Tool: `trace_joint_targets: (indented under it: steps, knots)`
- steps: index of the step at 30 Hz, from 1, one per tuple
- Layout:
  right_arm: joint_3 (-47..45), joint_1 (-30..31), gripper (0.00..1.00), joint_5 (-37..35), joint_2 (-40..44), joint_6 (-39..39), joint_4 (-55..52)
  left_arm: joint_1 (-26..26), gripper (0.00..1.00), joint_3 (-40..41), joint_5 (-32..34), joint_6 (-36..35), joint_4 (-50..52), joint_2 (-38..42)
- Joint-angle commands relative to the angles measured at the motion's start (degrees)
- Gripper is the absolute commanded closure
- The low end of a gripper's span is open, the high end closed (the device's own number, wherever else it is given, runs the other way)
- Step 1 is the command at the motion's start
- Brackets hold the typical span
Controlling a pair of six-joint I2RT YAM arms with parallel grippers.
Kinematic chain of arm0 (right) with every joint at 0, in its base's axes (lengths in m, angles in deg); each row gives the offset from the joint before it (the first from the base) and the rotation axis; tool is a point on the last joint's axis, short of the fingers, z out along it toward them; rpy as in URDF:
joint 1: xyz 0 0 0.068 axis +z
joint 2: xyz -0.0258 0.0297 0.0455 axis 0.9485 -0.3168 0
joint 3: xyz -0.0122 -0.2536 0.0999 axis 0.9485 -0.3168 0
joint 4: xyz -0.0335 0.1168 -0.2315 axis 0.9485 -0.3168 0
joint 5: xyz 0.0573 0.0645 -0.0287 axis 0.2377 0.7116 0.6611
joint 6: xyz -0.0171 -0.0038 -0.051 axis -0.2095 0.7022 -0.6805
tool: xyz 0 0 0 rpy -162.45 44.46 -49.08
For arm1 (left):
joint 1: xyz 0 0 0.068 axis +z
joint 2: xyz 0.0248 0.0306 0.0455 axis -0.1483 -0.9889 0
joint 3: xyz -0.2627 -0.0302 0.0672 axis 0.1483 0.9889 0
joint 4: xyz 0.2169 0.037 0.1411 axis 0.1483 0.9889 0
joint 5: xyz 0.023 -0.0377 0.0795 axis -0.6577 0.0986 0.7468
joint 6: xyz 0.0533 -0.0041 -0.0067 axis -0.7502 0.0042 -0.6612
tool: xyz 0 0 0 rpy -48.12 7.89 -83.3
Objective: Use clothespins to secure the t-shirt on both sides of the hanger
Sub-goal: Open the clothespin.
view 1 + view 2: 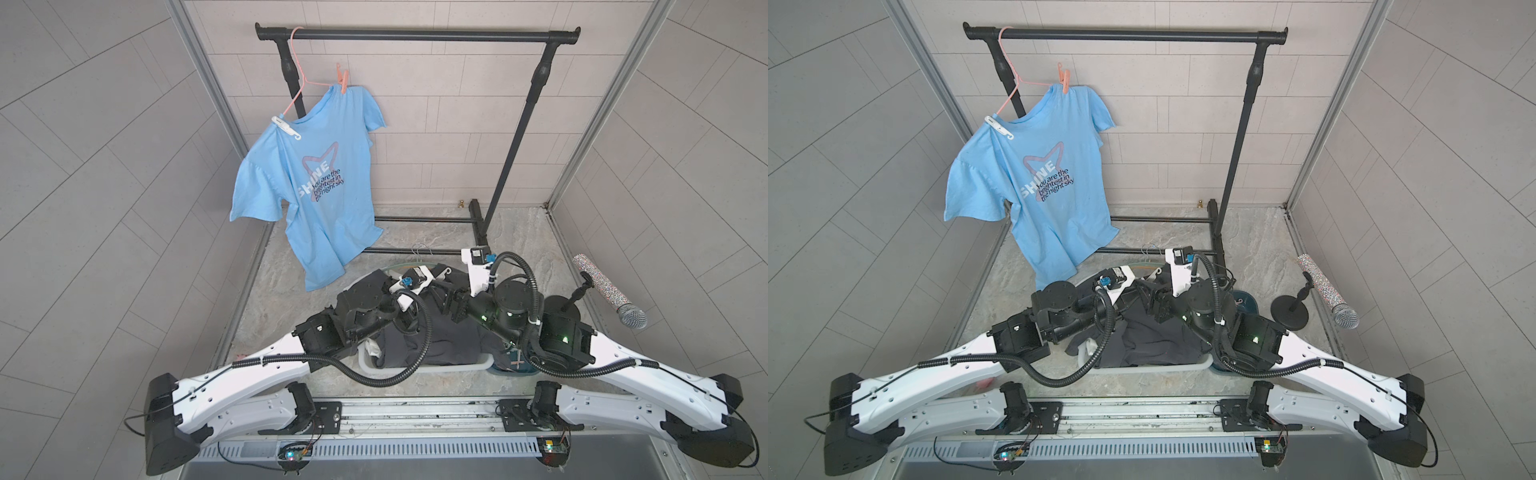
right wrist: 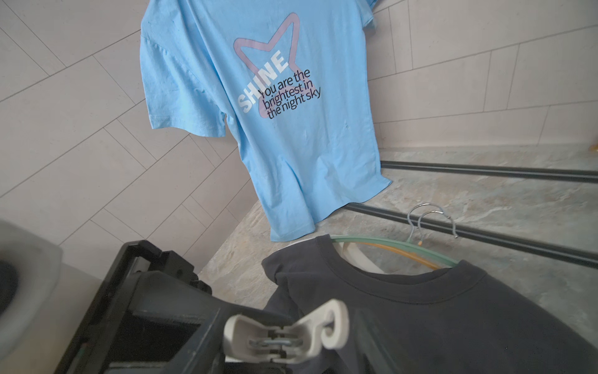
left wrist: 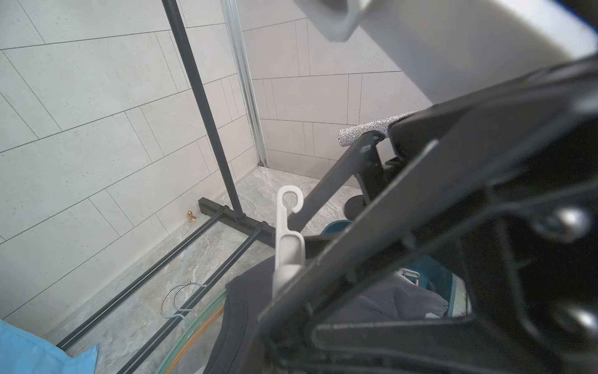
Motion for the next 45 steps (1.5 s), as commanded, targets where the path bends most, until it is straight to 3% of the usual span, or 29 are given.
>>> trace_joint_targets:
  steps: [1,6,16,29,33,35,38,40,45]
  knots:
    - [0.6,-0.3,0.39,2.3,-0.3,5.2,3.5,-0.4,1.00,-0.9,-0.1,-0.4,-2.3,0.4]
    - [0.5,-1.2,0.50,3.1,-0.4,7.2,6.9,-0.4,1.00,-0.9,-0.3,-0.4,-2.2,0.5]
    - [0.8,-2.6,0.58,4.6,-1.3,7.4,7.0,-0.4,1.00,-1.0,-0.7,0.5,-2.4,0.7]
    - [1.9,-2.7,0.57,2.9,-0.9,1.6,1.5,-0.4,1.00,-2.1,0.1,0.6,-0.1,0.7]
    - [2.0,-2.7,0.72,1.9,-0.6,1.6,1.4,-0.3,1.00,-2.3,0.2,0.5,0.5,0.7]
    - [2.4,-2.9,0.83,1.6,-0.8,0.6,1.3,-0.4,0.94,-2.7,0.2,0.5,1.2,0.5]
    - [2.7,-3.7,0.96,0.8,-0.6,-2.8,0.7,-0.3,0.60,-3.7,0.7,1.5,3.7,0.5]
    - [2.3,-5.3,1.00,0.7,-0.2,-7.2,1.3,-0.3,0.47,-4.9,2.5,2.4,6.4,0.5]
    - [0.3,-15.3,1.00,7.4,0.0,-17.0,4.6,1.8,0.37,-6.4,5.4,3.1,10.8,0.6]
